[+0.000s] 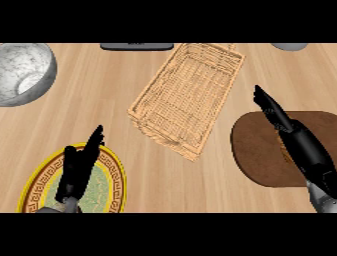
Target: Pick the croissant from the cutting board and place it in the basket
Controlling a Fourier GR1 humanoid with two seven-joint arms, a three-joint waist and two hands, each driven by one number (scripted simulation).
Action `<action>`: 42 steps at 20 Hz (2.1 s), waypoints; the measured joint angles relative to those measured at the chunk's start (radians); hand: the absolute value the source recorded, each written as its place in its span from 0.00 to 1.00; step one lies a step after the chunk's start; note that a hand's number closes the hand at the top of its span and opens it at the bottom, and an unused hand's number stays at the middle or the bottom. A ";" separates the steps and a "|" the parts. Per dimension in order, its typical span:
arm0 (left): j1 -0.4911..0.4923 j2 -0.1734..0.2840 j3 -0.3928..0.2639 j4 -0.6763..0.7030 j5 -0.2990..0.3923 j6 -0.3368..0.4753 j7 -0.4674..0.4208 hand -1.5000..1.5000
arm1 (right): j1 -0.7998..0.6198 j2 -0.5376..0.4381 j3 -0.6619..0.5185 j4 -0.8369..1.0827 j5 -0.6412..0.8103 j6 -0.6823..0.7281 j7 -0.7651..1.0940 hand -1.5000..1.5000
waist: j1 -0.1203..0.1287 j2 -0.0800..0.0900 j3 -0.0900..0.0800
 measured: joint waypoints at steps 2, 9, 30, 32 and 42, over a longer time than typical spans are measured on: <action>-0.027 0.028 0.020 -0.021 -0.010 -0.012 -0.007 0.50 | -0.003 -0.003 -0.026 0.016 -0.035 0.033 -0.003 1.00 | 0.004 -0.004 0.005; -0.159 0.162 0.083 -0.112 -0.091 -0.042 -0.119 0.50 | -0.077 0.150 -0.136 0.131 -0.294 0.069 0.013 1.00 | 0.022 -0.008 0.023; -0.203 0.248 0.177 -0.118 -0.081 -0.131 -0.181 0.50 | -0.509 -0.312 0.072 0.230 0.174 0.209 0.628 0.00 | 0.015 -0.020 0.005; -0.207 0.248 0.182 -0.117 -0.078 -0.136 -0.180 0.50 | -0.550 -0.358 0.087 0.232 0.130 0.345 0.677 0.00 | 0.017 -0.018 0.007; -0.177 0.230 0.198 -0.151 -0.096 -0.153 -0.186 0.50 | -0.666 -0.390 0.074 0.345 0.018 0.754 0.812 0.00 | 0.019 -0.012 0.012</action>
